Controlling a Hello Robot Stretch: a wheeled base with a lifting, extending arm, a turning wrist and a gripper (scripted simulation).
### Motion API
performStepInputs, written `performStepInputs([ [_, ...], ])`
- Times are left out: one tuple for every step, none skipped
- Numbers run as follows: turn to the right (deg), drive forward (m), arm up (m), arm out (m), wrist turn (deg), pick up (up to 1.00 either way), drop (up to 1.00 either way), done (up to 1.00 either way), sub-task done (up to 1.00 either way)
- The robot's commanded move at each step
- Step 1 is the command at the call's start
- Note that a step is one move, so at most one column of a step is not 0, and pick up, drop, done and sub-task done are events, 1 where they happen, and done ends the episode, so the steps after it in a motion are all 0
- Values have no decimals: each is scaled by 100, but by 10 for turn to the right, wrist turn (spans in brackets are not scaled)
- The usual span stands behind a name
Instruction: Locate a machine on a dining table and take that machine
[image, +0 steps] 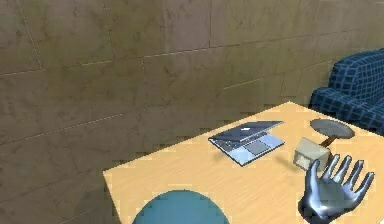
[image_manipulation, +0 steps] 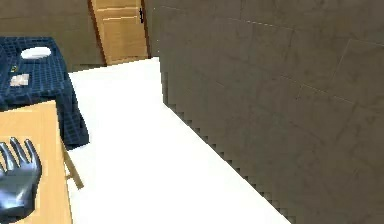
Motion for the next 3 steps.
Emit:
performStepInputs([
  [450,0,0,0,0,0,0,0,0],
  [-300,0,0,0,0,0,0,0,0],
  [-90,0,0,0,0,0,0,0,0],
])
